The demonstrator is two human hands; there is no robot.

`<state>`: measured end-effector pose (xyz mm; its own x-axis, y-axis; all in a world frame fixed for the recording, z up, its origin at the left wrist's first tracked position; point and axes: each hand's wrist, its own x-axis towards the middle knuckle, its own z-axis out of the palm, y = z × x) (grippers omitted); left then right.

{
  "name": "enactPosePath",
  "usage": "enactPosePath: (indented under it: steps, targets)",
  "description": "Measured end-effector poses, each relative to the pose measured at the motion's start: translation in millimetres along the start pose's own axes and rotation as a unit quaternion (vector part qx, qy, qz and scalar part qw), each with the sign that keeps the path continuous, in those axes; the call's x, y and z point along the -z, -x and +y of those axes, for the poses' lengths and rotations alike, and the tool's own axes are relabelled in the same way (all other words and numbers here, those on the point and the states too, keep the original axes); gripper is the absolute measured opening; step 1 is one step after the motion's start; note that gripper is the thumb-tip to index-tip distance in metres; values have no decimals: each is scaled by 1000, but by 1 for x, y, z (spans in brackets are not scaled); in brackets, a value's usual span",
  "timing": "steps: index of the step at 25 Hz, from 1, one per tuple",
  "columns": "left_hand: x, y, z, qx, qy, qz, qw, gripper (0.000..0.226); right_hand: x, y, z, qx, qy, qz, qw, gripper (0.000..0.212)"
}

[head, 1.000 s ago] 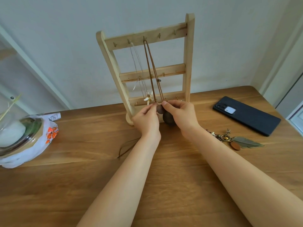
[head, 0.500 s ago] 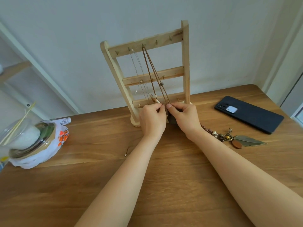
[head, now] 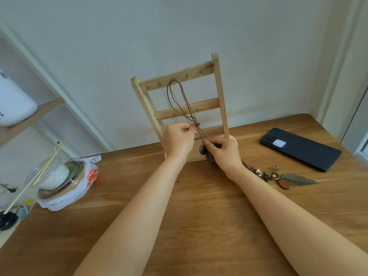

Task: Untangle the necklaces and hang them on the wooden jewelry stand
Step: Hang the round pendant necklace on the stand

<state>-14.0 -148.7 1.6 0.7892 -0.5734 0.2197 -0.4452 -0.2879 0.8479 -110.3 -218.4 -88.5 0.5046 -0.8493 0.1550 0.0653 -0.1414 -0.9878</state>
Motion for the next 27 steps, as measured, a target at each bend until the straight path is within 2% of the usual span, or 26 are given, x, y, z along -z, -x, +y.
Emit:
enactPosePath:
  steps: [4, 7, 12, 16, 18, 23, 27]
  targets:
    - [21, 1, -3, 13, -24, 13, 1000, 13, 0, 1, -5, 14, 41, 8, 999, 19]
    - [27, 17, -24, 14, -88, 8, 996, 13, -1, 0, -7, 22, 55, -1, 998, 15]
    - [17, 37, -42, -58, -161, -3, 985, 12, -8, 3, -12, 65, 135, -72, 986, 33]
    - [7, 35, -47, -81, -133, -16, 988, 17, -5, -2, -11, 86, 146, -64, 983, 16]
    - [0, 31, -48, -87, -118, -3, 989, 19, -6, -2, -9, 93, 141, -48, 984, 13]
    - [-23, 30, -54, -73, -66, 22, 995, 24, -14, 3, -5, 122, 148, 48, 980, 15]
    - [-36, 25, -66, -23, 42, 39, 998, 28, -18, 11, -3, 234, 192, 127, 945, 15]
